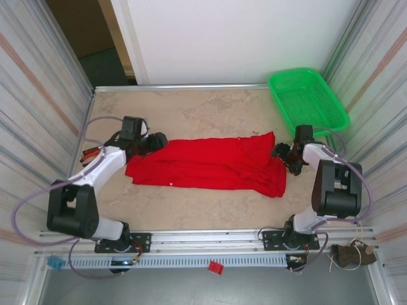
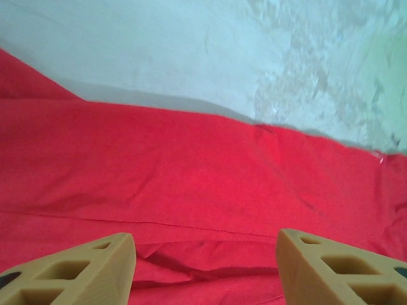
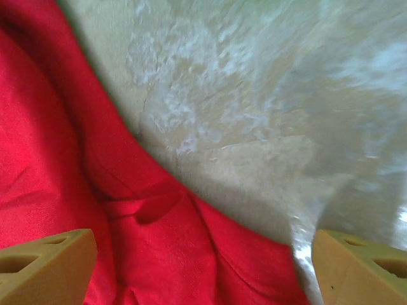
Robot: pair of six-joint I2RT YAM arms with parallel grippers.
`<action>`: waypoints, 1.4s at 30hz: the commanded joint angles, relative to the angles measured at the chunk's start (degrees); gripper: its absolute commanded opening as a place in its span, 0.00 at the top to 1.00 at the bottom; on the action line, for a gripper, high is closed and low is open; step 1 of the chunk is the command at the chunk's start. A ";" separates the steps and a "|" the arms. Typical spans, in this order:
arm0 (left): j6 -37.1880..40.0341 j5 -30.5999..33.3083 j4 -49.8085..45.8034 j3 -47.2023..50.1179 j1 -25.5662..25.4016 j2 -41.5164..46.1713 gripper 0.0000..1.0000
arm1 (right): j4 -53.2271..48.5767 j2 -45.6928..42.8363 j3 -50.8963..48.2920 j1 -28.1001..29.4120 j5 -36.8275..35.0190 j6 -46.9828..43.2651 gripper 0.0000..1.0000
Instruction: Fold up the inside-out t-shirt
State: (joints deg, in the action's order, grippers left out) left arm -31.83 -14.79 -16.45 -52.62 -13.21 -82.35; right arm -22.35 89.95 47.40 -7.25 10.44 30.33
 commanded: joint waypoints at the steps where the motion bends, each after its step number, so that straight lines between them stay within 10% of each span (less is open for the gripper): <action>1: 1.84 -1.68 -0.34 -1.26 -1.75 -4.81 0.40 | 4.80 0.99 -0.36 0.17 6.42 -2.07 0.14; 17: 0.13 -1.16 2.74 -0.81 -4.01 -8.38 0.39 | 8.35 1.08 -3.45 8.32 5.18 0.65 0.35; 23: 4.01 2.29 -4.38 -5.14 -1.25 -6.97 0.39 | 8.40 3.48 -2.23 8.92 1.91 2.54 0.99; 31: 10.01 4.53 -7.63 -3.21 8.09 -9.35 0.38 | 4.16 -3.51 -0.98 7.66 0.79 2.16 1.00; 42: 4.66 7.71 -0.85 5.41 -2.52 -12.75 0.38 | -4.90 -15.74 2.38 1.90 3.48 1.84 1.00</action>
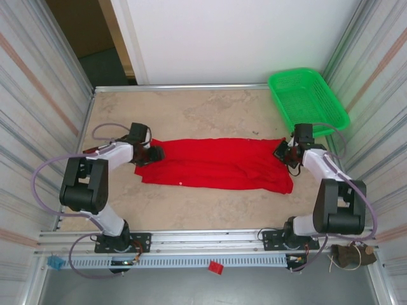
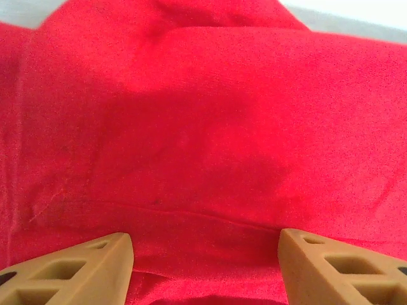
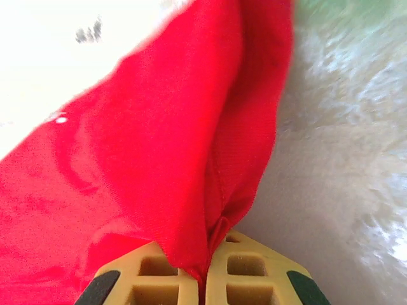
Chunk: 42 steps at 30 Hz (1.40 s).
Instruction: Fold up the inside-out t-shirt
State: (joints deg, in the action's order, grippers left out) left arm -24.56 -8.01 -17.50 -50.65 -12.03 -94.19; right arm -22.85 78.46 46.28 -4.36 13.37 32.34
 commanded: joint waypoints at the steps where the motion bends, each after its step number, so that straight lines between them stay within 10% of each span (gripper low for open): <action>1: -4.14 1.07 1.00 4.29 -5.30 -0.77 0.38 | -5.45 -5.23 4.43 -1.10 0.78 -0.21 1.00; 9: -12.99 1.84 3.86 3.84 -17.66 1.44 0.38 | -13.78 -11.83 12.47 3.33 0.95 0.98 1.00; 27: -4.08 -10.69 -0.97 -7.94 0.64 1.69 0.36 | -13.89 -1.45 25.50 37.90 -18.76 13.43 1.00; 42: -4.43 -16.09 2.18 -6.75 8.78 1.40 0.35 | -12.09 29.70 47.37 54.75 -18.79 18.51 1.00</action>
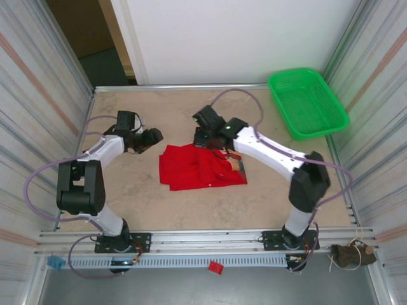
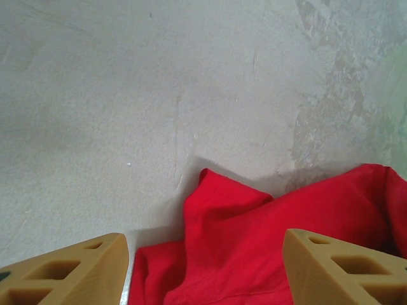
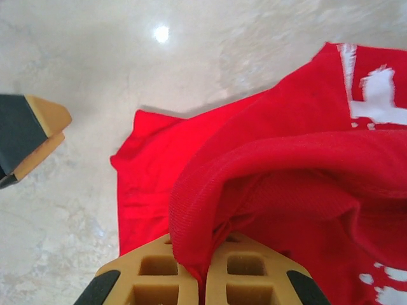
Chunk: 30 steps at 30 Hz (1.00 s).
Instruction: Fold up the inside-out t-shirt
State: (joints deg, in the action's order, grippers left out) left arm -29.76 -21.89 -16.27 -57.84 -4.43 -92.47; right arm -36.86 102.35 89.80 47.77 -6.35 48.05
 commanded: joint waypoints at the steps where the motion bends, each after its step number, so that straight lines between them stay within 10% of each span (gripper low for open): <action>1: 0.72 -2.33 1.27 0.54 1.77 -0.51 0.35 | 2.50 9.07 6.10 3.66 2.66 3.00 0.95; 4: 0.84 -3.22 1.78 0.54 3.97 -1.27 0.34 | 3.71 16.06 13.47 6.51 8.93 1.77 0.45; 6: 0.92 -4.18 2.20 0.56 6.27 -1.64 0.34 | 3.08 16.45 16.98 8.04 9.94 -0.10 0.38; 14: 3.05 -9.37 1.38 -1.90 8.16 -1.23 0.28 | 5.14 -2.70 0.49 4.25 6.27 -6.81 0.35; 16: 3.50 -10.58 2.04 -2.71 6.01 -1.45 0.02 | 5.43 -6.95 -6.45 2.68 5.76 -8.54 0.31; 30: 14.75 1.21 -11.25 -22.39 -8.99 -18.66 0.02 | 13.56 -5.32 -22.21 11.39 3.25 -3.28 0.26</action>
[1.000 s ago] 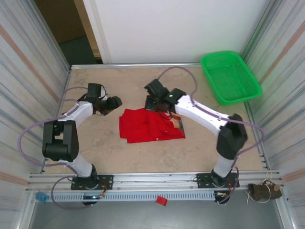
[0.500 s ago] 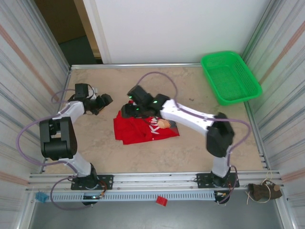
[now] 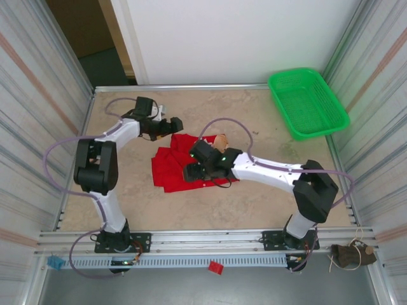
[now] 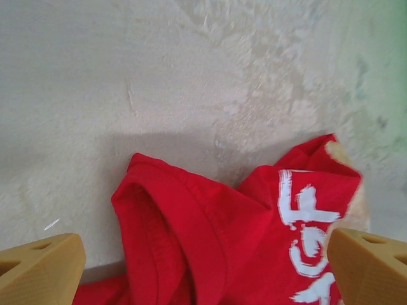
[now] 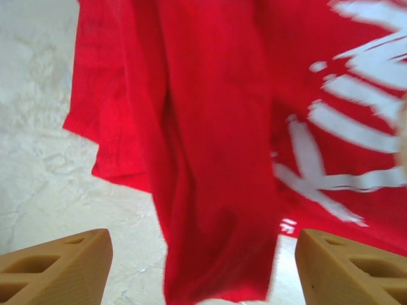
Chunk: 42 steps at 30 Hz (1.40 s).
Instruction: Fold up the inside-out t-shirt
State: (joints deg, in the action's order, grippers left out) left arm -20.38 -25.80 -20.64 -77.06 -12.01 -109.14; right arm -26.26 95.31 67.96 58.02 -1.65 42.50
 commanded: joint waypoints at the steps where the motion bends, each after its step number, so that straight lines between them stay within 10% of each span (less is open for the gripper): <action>1: 5.97 6.41 -7.42 -3.62 -1.81 -2.75 0.02 | 3.41 2.36 -0.59 1.30 -1.43 2.40 0.27; 4: 6.41 7.98 -7.19 -4.84 -2.36 -5.23 0.05 | 4.12 4.18 -0.97 1.47 -1.95 2.40 0.36; 8: 7.18 7.63 -5.93 -7.12 -3.74 -8.36 0.25 | 3.77 5.23 -0.84 1.39 -2.18 1.58 0.83; 9: 7.28 7.27 -5.16 -7.44 -4.11 -8.82 0.37 | 3.76 5.10 -0.90 1.33 -1.84 1.33 0.97; 13: 6.93 6.42 -3.03 -7.90 -3.86 -7.90 1.00 | 3.17 3.37 0.16 1.76 0.63 -1.14 1.00; 30: 1.70 5.25 1.88 9.78 4.07 9.77 1.00 | 2.57 18.60 16.63 9.14 10.84 -4.44 1.00; 31: 1.32 5.19 2.83 11.05 4.63 9.28 0.98 | 2.18 20.92 17.95 9.14 12.04 -4.44 0.87; 33: 1.09 6.21 3.48 12.13 5.75 8.12 0.71 | 0.25 22.68 19.24 8.63 12.98 -4.52 0.54; 35: 1.97 8.26 4.20 12.55 8.14 7.84 0.48 | 0.26 18.29 16.63 7.52 12.13 -5.29 0.45; 42: 0.84 4.73 2.76 11.77 13.46 18.08 0.33 | -3.15 -1.54 5.27 -7.22 8.15 -7.30 0.38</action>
State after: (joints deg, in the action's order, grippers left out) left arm -18.72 -19.35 -17.80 -64.14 2.50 -98.37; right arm -26.94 101.78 75.61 56.93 9.15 37.01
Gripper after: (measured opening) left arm 0.663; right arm 0.613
